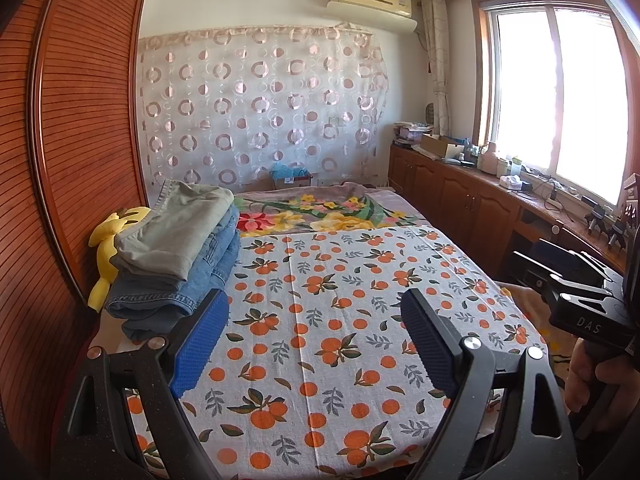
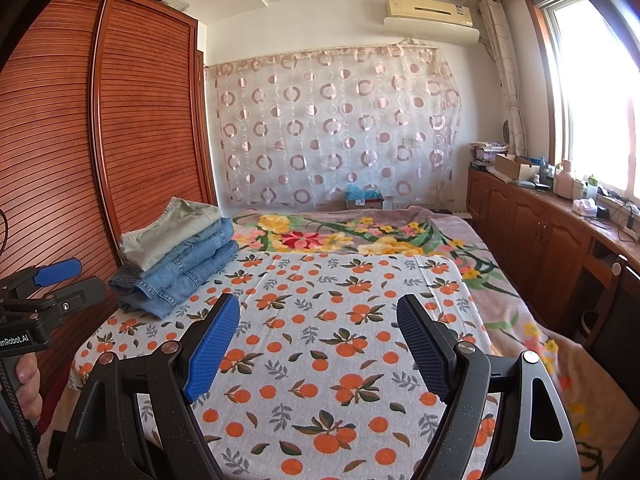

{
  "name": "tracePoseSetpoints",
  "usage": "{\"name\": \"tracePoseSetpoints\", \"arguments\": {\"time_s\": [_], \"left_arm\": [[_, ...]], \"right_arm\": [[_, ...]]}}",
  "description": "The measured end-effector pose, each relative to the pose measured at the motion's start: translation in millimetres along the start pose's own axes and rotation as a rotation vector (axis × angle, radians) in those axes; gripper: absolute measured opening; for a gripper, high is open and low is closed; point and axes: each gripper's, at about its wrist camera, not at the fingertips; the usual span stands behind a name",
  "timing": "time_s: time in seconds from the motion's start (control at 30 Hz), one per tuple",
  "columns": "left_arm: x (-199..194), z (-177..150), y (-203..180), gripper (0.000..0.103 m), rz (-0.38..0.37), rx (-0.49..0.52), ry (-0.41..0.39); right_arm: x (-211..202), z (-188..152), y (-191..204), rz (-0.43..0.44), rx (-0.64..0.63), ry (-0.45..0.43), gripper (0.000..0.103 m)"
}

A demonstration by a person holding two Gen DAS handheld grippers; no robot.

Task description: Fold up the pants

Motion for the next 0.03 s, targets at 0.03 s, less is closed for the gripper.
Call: {"name": "tracePoseSetpoints", "arguments": {"time_s": [0.03], "left_arm": [[0.2,-0.3,-0.2,0.088,0.000,0.000,0.001]], "right_arm": [[0.0,0.0,0.1,-0.001,0.000,-0.001,0.082]]}}
Point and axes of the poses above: each gripper's, at about its wrist camera, not at the fingertips, and x roughly the way its jaws point, y to its left, z to its top, and after that the axes turned 11 degrees about x, right-handed
